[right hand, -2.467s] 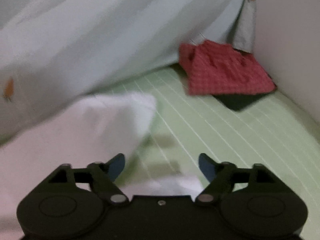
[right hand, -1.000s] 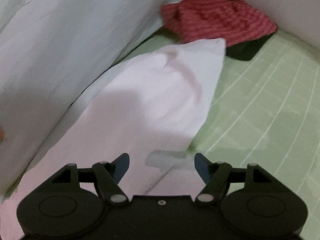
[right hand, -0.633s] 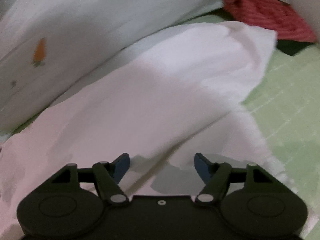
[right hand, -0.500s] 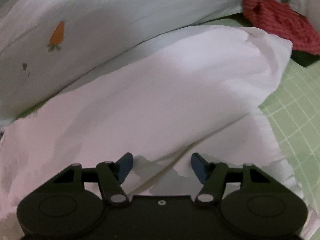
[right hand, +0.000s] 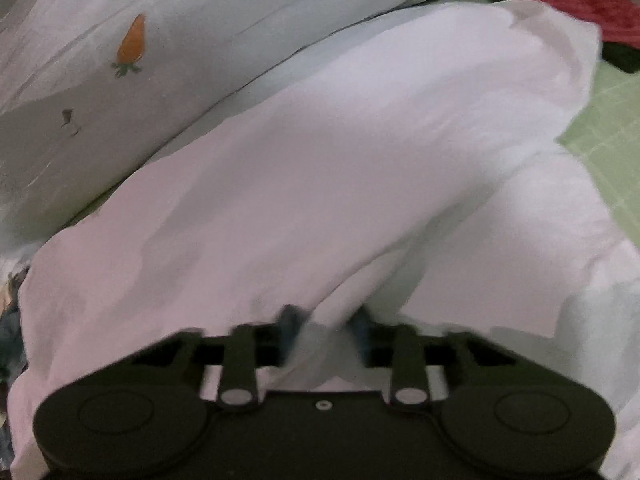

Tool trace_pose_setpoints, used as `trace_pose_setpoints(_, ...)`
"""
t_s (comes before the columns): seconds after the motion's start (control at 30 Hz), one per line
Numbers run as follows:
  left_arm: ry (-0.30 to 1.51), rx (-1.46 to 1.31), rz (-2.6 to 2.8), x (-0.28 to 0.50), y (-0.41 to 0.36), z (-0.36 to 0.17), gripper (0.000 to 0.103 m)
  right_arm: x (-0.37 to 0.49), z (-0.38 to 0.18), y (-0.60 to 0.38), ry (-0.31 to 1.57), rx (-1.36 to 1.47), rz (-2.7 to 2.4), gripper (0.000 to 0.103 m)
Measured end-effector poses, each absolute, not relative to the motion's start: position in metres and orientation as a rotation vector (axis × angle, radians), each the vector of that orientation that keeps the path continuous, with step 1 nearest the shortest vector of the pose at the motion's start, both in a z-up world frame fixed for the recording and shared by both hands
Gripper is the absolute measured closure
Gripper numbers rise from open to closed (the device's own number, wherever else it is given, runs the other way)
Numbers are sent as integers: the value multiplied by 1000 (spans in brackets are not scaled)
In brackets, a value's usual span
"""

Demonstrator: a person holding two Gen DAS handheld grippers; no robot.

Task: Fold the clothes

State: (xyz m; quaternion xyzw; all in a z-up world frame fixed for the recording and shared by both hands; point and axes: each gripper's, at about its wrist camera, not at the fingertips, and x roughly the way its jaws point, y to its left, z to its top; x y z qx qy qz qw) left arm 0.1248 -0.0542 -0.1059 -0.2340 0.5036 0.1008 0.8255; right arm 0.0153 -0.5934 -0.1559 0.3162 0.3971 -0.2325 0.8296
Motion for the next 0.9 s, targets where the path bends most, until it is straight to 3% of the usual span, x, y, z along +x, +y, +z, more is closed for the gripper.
trace_pose_setpoints(0.03, 1074, -487, 201, 126, -52, -106, 91, 9, -153, -591, 823, 664, -496, 95)
trace_pose_setpoints(0.17, 1063, -479, 171, 122, -38, -100, 95, -28, -117, -570, 740, 640, -577, 99)
trace_pose_setpoints(0.37, 1080, -426, 88, 91, -27, -97, 94, -107, -93, -542, 728, 626, -708, 99)
trace_pose_setpoints(0.5, 1141, -444, 82, 64, -21, -109, 93, -127, -121, -533, 864, 651, -759, 100)
trace_pose_setpoints(0.6, 1133, -445, 84, 56, -20, -107, 85, -124, -132, -533, 905, 681, -748, 98)
trace_pose_setpoints(0.67, 1121, -442, 88, 52, -20, -104, 83, -119, -128, -535, 889, 651, -725, 88)
trace_pose_setpoints(0.73, 1110, -440, 93, 49, -19, -101, 75, -112, -124, -537, 868, 620, -702, 66)
trace_pose_setpoints(0.8, 1088, -466, 119, 47, -16, -96, 68, -106, -121, -540, 853, 611, -688, 62)
trace_pose_setpoints(0.9, 1029, -520, 144, 47, -8, -89, 52, -98, -122, -547, 838, 609, -691, 44)
